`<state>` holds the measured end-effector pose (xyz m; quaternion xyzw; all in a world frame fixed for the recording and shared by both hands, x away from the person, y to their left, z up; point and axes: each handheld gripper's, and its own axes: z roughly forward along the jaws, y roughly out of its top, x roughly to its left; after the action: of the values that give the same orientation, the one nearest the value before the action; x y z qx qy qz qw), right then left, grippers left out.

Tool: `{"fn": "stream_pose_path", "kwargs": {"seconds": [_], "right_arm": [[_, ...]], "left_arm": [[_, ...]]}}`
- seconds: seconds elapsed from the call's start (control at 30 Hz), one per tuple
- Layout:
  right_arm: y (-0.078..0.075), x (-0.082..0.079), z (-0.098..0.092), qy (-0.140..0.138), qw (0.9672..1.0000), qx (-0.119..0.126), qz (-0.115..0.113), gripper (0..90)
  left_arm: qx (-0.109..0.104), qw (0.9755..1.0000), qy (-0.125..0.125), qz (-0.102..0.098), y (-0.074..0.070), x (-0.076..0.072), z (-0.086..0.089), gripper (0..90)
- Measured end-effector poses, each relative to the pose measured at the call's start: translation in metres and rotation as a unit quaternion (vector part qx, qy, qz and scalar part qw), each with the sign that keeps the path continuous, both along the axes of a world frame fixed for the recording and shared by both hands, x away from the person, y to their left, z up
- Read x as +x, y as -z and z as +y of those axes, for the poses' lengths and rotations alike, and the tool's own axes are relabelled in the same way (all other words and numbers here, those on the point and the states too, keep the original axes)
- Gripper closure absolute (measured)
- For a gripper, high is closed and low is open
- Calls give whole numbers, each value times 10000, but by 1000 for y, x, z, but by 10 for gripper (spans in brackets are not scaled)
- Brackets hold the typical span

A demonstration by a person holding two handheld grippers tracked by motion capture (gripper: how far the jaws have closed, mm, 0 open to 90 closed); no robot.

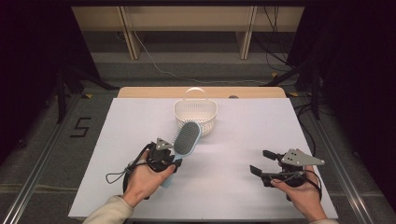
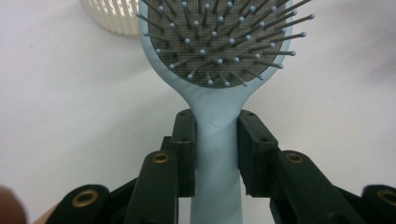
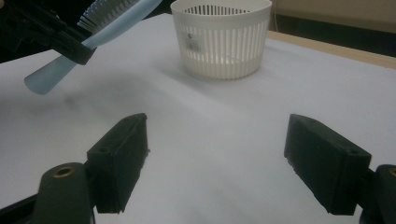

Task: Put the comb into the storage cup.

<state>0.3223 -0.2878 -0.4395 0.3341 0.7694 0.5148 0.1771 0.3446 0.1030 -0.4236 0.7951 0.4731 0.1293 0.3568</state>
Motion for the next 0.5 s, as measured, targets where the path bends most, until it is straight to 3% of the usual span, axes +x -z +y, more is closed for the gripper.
{"fn": "stream_pose_path", "kwargs": {"seconds": [0.07, 0.5], "right_arm": [[0, 0, 0, -3, 10000, 2, 2, 222], [0, 0, 0, 0, 10000, 4, -4, 222]], "left_arm": [[-68, 9999, -19, -119, -2, 0, 1, 698], [-189, 9991, -66, -364, -6, 0, 2, 698]]}}
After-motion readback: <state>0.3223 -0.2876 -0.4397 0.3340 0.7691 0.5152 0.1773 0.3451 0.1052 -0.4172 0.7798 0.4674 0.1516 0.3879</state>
